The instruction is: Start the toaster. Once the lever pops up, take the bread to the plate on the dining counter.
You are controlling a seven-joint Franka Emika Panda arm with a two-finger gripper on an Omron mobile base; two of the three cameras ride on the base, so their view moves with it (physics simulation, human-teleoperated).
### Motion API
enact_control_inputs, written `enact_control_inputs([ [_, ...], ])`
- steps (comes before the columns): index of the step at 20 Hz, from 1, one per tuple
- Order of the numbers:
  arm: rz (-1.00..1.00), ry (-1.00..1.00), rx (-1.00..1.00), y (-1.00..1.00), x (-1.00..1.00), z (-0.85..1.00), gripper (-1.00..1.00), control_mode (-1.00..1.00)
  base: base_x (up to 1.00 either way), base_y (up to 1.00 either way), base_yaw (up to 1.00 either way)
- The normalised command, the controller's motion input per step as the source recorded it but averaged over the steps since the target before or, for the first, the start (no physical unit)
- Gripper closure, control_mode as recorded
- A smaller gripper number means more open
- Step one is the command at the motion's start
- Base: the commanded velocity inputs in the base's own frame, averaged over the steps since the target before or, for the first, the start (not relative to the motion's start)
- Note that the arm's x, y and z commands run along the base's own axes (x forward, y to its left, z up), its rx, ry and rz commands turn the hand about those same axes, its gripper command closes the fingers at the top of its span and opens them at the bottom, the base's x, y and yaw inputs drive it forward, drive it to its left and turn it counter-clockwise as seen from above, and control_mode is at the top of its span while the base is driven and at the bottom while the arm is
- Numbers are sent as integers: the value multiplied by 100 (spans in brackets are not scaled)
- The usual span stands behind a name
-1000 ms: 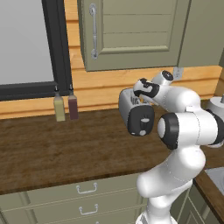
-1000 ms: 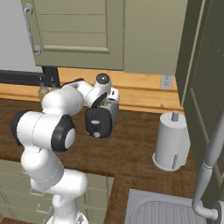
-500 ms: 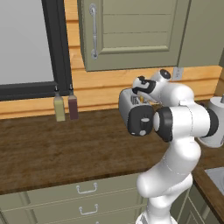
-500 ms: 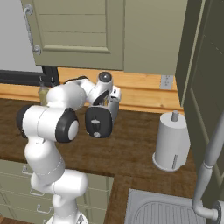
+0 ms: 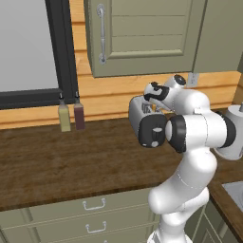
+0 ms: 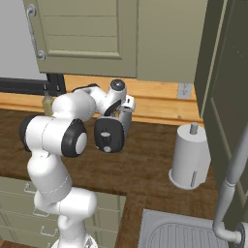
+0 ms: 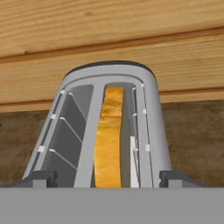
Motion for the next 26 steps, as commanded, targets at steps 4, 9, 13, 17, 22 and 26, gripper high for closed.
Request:
enact_control_inputs([
  [4, 4, 0, 0, 0, 0, -30, -100, -100, 0, 0, 0],
  [9, 4, 0, 0, 0, 0, -37, -100, -100, 0, 0, 0],
  [13, 2, 0, 0, 0, 0, -46, -100, -100, 0, 0, 0],
  [17, 0, 0, 0, 0, 0, -49, -100, -100, 0, 0, 0],
  [22, 1, 0, 0, 8, -8, -43, -100, -100, 0, 0, 0],
  [26, 0, 0, 0, 15, -5, -47, -100, -100, 0, 0, 0],
])
